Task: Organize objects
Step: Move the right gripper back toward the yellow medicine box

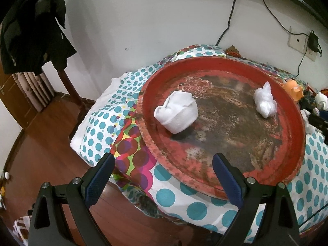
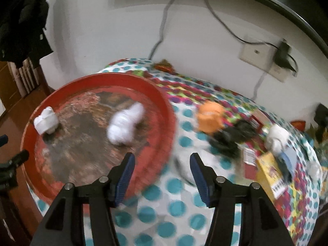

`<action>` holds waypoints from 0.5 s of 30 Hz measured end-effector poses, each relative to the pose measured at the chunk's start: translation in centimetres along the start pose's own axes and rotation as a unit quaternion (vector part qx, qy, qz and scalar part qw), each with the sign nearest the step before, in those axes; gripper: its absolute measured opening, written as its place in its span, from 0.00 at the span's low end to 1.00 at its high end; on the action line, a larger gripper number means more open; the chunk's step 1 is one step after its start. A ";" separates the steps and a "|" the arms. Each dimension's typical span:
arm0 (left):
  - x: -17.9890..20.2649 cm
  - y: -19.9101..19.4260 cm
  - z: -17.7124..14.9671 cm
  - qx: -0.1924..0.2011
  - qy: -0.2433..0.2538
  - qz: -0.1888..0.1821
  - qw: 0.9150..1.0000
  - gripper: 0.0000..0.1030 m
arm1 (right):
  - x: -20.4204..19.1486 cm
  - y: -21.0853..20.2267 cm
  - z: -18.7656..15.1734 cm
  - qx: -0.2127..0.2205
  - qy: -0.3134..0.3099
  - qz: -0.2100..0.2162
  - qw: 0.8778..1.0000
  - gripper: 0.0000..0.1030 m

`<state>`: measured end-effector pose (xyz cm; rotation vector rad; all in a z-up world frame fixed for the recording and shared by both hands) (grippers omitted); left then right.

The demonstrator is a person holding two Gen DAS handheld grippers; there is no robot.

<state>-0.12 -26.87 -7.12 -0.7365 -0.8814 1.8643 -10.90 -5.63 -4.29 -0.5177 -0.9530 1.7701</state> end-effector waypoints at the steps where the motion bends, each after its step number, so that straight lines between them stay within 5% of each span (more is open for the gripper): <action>1: 0.1 0.0 0.0 0.000 0.001 -0.003 1.000 0.93 | 0.9 -0.2 -0.5 -0.001 0.005 -0.005 1.000 0.56; 15: 1.4 -0.5 -0.4 0.014 0.023 -0.014 1.000 0.93 | 16.0 -1.4 -6.3 -0.012 0.099 -0.075 0.992 0.56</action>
Point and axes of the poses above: each gripper's, at about its wrist camera, not at the fingertips, and y roughly the way its jaws point, x to its right, z to its top, the point moved 2 cm from there along y, roughly the way its jaws point, and after that the axes turned 6 degrees about -x, right-handed, at the moved point
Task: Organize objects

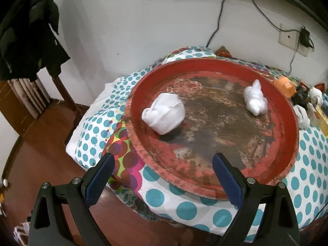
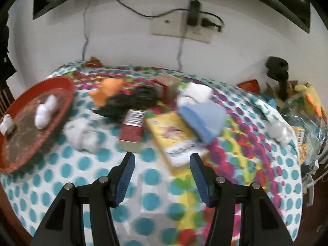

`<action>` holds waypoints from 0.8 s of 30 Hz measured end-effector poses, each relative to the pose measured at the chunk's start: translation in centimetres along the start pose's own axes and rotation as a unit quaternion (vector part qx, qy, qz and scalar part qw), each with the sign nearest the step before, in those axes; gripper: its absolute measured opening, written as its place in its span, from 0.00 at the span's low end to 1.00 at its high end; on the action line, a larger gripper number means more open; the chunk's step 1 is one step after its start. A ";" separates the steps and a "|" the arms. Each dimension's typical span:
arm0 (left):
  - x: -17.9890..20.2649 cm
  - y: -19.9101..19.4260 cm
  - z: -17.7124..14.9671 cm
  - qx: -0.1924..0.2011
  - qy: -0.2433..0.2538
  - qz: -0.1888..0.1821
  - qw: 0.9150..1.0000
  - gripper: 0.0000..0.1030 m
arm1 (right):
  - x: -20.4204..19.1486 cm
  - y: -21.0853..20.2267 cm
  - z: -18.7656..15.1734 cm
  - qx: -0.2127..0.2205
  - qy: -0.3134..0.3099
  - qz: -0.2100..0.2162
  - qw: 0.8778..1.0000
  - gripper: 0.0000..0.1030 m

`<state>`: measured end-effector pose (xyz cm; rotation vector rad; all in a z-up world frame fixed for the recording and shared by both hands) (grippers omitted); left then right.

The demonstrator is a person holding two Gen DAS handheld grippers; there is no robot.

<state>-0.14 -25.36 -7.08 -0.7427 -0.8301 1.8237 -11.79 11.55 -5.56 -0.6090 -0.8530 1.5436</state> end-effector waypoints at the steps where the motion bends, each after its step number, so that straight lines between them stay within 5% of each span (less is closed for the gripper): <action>1: 0.2 0.0 0.0 0.001 0.004 -0.001 1.000 0.93 | 0.7 0.2 -0.1 0.000 0.000 -0.001 1.000 0.56; 6: 1.2 -0.3 -0.1 0.007 0.024 -0.003 1.000 0.93 | 3.1 1.8 -0.6 -0.015 -0.014 0.023 1.000 0.57; 24: 6.8 -3.8 0.9 0.023 0.086 -0.032 0.995 0.94 | 1.9 6.7 1.7 -0.026 -0.088 0.058 0.994 0.61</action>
Point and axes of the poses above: each gripper's, at about its wrist camera, not at the fingertips, and y roughly the way its jaws point, x to its right, z to its top, the point moved 2 cm from there along y, roughly the way its jaws point, and after that the axes turned 6 degrees about -x, right-handed, at the moved point
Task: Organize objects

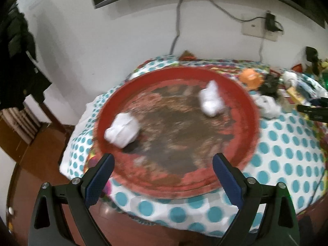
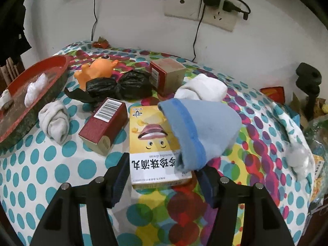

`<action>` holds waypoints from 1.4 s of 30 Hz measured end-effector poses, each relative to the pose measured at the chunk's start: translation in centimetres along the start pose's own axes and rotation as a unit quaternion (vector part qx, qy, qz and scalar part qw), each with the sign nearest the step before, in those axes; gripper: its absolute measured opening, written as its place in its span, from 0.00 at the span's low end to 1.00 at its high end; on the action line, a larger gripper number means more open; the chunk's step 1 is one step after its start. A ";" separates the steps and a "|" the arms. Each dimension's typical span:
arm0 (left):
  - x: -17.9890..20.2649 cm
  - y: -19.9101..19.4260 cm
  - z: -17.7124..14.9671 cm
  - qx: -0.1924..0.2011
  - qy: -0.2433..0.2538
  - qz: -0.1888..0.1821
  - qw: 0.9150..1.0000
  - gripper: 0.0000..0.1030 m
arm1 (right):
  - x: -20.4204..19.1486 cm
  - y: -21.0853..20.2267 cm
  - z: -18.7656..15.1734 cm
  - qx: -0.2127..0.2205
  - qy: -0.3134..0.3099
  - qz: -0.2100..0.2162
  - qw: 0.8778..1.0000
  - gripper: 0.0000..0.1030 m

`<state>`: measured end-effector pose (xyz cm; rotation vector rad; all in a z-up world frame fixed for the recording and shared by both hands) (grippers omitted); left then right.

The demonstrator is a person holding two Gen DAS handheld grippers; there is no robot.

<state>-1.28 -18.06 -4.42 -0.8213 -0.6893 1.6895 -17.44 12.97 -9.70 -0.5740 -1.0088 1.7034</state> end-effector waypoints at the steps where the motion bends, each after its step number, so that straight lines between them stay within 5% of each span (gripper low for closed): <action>1: 0.7 -0.3 0.3 0.004 0.004 -0.001 1.000 0.96 | 0.0 0.0 0.0 0.005 0.001 0.001 1.000 0.61; 12: 10.6 -1.3 3.3 0.016 0.075 -0.060 0.995 0.99 | 0.5 -0.9 -0.9 0.016 0.006 0.008 1.000 0.54; 27: 24.1 3.2 7.2 -0.048 0.107 -0.140 0.983 0.99 | 2.5 -3.7 -5.3 0.014 0.026 0.007 1.000 0.53; 42: 26.8 8.6 10.0 -0.084 0.076 -0.149 0.982 0.77 | 3.0 -3.1 -5.2 -0.002 0.036 0.020 0.999 0.53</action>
Point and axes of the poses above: each gripper's, at about its wrist camera, not at the fingertips, and y roughly the way its jaws point, x to its right, z to its top, the point moved 2 cm from there along y, roughly the way its jaws point, and after that the axes turned 6 degrees about -x, right-handed, at the moved point
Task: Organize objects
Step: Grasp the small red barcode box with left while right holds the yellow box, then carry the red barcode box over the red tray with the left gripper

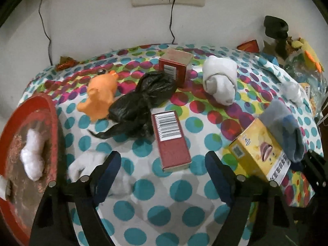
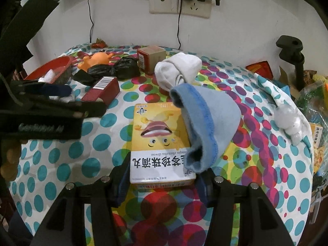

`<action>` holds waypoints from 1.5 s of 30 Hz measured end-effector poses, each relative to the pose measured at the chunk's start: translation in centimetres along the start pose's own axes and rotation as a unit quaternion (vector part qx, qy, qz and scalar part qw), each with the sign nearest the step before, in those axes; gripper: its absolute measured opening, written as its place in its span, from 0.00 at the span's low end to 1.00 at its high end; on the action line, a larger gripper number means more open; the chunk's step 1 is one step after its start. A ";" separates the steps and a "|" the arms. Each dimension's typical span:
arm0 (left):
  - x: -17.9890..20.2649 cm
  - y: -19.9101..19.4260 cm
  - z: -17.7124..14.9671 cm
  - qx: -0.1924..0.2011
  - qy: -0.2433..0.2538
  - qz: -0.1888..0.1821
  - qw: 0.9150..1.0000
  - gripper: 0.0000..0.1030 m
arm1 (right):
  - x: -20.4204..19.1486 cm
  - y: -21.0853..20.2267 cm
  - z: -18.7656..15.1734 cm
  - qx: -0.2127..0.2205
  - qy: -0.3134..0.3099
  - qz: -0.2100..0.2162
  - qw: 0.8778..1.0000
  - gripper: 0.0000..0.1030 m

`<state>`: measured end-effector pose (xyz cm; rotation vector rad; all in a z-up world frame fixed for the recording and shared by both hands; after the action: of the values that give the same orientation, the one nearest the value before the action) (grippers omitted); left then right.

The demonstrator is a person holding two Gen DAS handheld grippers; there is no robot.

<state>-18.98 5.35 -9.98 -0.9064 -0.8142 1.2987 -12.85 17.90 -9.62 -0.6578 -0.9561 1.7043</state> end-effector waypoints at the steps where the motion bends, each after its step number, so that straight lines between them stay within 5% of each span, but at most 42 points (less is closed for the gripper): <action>1: 0.1 0.3 0.1 -0.003 -0.001 -0.002 1.000 0.73 | 0.0 0.0 0.0 0.000 0.000 0.000 1.000 0.53; 8: 0.6 1.6 0.1 -0.013 -0.001 -0.008 1.000 0.48 | -0.1 0.1 0.0 0.000 0.002 0.000 1.000 0.53; 12: 1.0 1.4 0.1 -0.012 0.009 -0.015 1.000 0.25 | 0.0 0.1 0.0 0.000 0.002 0.000 1.000 0.53; 32: 1.3 -0.7 -2.7 -0.011 0.032 -0.021 0.999 0.25 | 0.0 0.1 0.1 0.000 0.002 -0.003 1.000 0.53; 45: -1.8 -3.1 -5.1 -0.007 0.026 -0.006 1.000 0.25 | 0.1 0.1 0.1 0.000 0.000 -0.006 1.000 0.52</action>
<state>-13.26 2.96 -9.38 -0.9419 -0.7877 1.2562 -13.02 17.91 -9.66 -0.6513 -0.9586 1.6924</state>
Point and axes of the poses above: each gripper's, at about its wrist camera, not at the fingertips, and y roughly the way its jaws point, x to its right, z to its top, the point moved 2 cm from there along y, roughly the way its jaws point, and after that the axes turned 6 degrees about -x, right-handed, at the moved point
